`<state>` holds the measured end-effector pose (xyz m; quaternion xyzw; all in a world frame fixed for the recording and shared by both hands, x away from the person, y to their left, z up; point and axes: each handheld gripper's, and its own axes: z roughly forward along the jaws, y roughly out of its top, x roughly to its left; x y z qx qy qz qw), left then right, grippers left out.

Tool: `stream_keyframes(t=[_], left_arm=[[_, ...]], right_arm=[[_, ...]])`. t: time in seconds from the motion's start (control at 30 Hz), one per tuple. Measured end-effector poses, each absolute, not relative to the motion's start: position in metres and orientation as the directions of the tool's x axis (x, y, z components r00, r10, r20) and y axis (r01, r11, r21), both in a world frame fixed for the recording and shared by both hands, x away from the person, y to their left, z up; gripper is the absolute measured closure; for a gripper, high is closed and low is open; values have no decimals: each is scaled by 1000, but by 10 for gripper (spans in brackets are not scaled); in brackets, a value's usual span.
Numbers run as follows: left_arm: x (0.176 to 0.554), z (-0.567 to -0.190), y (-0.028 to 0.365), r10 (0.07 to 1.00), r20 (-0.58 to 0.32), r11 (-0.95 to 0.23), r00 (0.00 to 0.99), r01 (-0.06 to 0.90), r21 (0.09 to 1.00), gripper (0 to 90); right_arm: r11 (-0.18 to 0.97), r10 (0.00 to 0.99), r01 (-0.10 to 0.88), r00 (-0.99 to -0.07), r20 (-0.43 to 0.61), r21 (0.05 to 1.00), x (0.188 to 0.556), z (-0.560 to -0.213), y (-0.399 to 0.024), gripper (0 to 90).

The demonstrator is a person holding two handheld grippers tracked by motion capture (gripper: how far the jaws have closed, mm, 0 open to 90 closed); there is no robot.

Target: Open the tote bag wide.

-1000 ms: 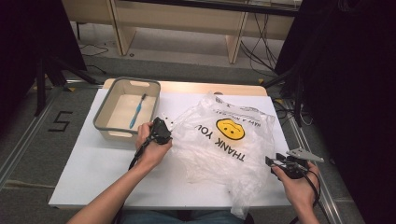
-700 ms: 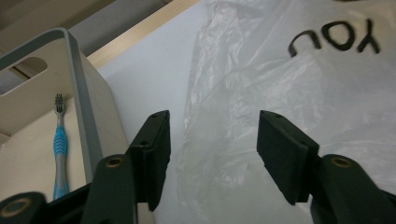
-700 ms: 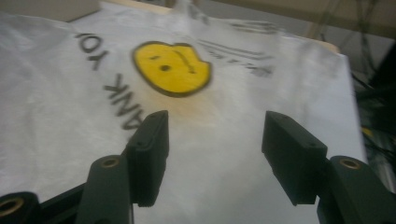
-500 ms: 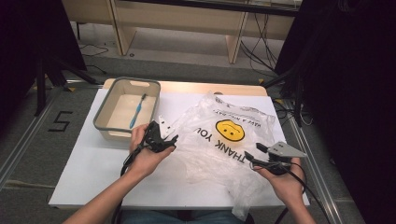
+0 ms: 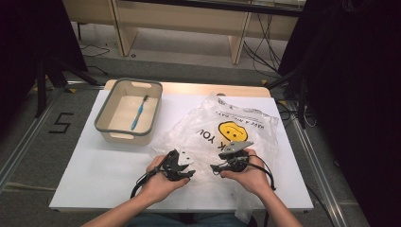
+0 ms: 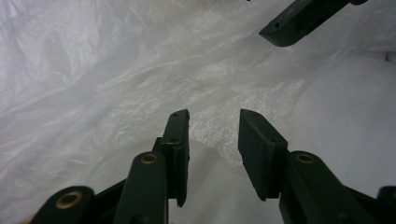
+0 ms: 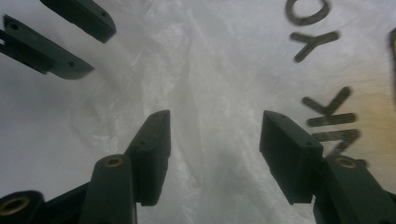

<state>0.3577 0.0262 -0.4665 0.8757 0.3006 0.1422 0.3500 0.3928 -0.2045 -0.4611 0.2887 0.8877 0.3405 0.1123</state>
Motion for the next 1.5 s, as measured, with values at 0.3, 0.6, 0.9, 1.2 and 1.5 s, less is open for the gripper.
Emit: stream_keyframes(t=[0.3, 0.6, 0.9, 1.2, 1.5], left_arm=[[362, -481, 14, 610, 22, -600, 792, 443, 666, 715], [363, -484, 12, 613, 23, -600, 790, 446, 665, 734], [359, -485, 8, 604, 73, -621, 794, 411, 668, 753], [356, -485, 6, 590, 121, -648, 798, 378, 661, 752], [356, -486, 6, 588, 125, -650, 799, 375, 661, 752]], right_arm=[[644, 580, 465, -815, 9, 608, 399, -476, -203, 580], [594, 619, 513, -783, 55, 619, 401, -475, -207, 887], [488, 686, 397, -725, -60, 777, 398, -437, -214, 900], [419, 744, 266, -649, -160, 868, 396, -399, -218, 900], [374, 769, 212, -615, -174, 903, 400, -374, -218, 900]])
